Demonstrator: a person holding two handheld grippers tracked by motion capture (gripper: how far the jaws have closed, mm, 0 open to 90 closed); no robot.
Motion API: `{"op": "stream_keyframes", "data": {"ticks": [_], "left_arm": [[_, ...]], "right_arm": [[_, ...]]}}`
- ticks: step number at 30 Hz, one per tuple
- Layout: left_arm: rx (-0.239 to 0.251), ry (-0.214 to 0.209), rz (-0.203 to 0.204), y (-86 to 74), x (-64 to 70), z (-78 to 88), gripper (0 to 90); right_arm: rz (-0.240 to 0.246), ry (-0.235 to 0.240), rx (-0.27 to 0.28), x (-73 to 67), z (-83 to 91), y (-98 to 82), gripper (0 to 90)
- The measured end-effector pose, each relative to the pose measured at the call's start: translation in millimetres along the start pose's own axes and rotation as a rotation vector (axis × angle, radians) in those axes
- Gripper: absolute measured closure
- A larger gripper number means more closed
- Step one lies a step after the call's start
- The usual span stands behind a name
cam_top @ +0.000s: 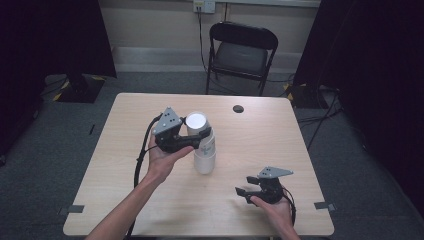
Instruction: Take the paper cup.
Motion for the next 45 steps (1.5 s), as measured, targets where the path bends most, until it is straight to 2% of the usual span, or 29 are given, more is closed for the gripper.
{"op": "stream_keyframes", "data": {"ticks": [2, 7, 9, 15, 22, 24, 32, 34, 36, 38, 42, 45], "left_arm": [[-0.009, -0.011, -0.001, -4.1, 1.9, 3.9, 34.1], [-0.007, -0.058, 0.042, -8.1, 2.6, 15.1, 34.2], [-0.022, -0.062, 0.042, -9.7, 3.5, 19.5, 34.2], [-0.047, -0.125, 0.062, -18.5, 10.4, 28.0, 34.1], [-0.072, -0.128, 0.081, -34.3, 13.0, 30.1, 34.0], [-0.097, -0.127, 0.084, -41.4, 13.3, 31.2, 34.1], [-0.112, -0.156, 0.103, -49.5, 19.4, 41.6, 34.3], [-0.11, -0.145, 0.107, -52.5, 20.0, 44.3, 34.2], [-0.104, -0.134, 0.111, -56.8, 19.7, 46.7, 34.2], [-0.104, -0.131, 0.144, -64.3, 18.3, 48.7, 34.1], [-0.103, -0.121, 0.173, -73.3, 17.1, 50.5, 34.2], [-0.137, -0.132, 0.207, -83.1, 17.7, 48.5, 34.1]], "right_arm": [[0.004, -0.002, 0.002, -0.4, 1.0, 0.4, 33.8], [0.0, -0.016, -0.002, -0.3, 0.8, 0.3, 32.8], [-0.001, -0.018, -0.002, -0.2, 0.6, 0.4, 32.1], [0.011, -0.03, 0.009, -3.6, 0.4, 3.4, 30.6], [0.03, -0.039, 0.026, -9.6, -0.2, 7.6, 30.9], [0.037, -0.039, 0.029, -14.1, -2.1, 9.6, 32.2], [0.07, 0.003, 0.036, -29.4, -5.4, 16.6, 34.4], [0.099, 0.026, 0.049, -38.5, -7.8, 23.6, 38.3], [0.112, 0.031, 0.05, -41.3, -8.8, 26.0, 39.0], [0.136, 0.047, 0.063, -49.1, -13.6, 33.6, 42.0], [0.157, 0.059, 0.063, -56.8, -20.6, 39.2, 42.5], [0.175, 0.079, 0.059, -63.3, -26.8, 43.2, 43.4]]}}
Point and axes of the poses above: each handheld gripper's, and its own axes: z roughly backward along the jaws, y roughly out of its top, x roughly to its right, the point moved 5 cm from there along -z, roughly forward along the jaws, and after that the axes turned 2 degrees about y, right-handed, at the moved point
